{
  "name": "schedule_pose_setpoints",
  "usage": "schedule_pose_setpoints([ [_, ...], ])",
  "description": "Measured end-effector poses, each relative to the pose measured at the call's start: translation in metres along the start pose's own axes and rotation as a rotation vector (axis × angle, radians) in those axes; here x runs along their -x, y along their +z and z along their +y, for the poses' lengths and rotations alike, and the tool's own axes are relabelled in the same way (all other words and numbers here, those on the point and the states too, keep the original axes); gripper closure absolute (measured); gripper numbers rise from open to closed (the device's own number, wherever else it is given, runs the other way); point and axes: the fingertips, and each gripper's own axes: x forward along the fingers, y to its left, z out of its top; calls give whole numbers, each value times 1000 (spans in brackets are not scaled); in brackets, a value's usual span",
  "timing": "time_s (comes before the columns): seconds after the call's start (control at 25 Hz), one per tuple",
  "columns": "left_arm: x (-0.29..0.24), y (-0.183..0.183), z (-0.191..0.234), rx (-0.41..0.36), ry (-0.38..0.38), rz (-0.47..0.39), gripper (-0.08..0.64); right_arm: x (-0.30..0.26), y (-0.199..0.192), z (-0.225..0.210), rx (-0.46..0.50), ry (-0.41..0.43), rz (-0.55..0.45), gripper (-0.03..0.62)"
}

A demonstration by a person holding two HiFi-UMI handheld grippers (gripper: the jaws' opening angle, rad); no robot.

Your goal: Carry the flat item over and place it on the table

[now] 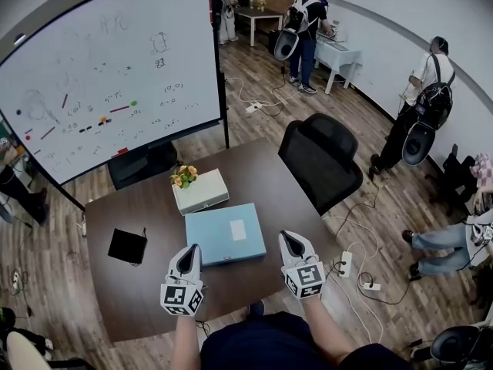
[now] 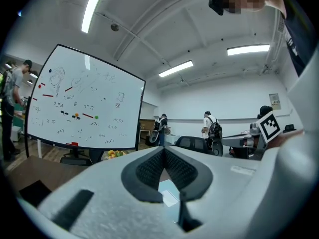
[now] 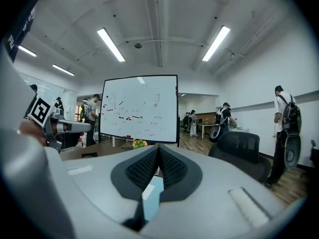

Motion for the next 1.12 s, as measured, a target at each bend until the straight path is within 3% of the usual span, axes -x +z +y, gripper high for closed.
schedule_pose_setpoints([
  [0.72,4,-7,10,73,43,6,561,1,-4,-2,-23,7,-7,588],
  [1.12,-3,-4,-4,47,26,-10,560,-1,1,-8,-15,16,-23,588],
])
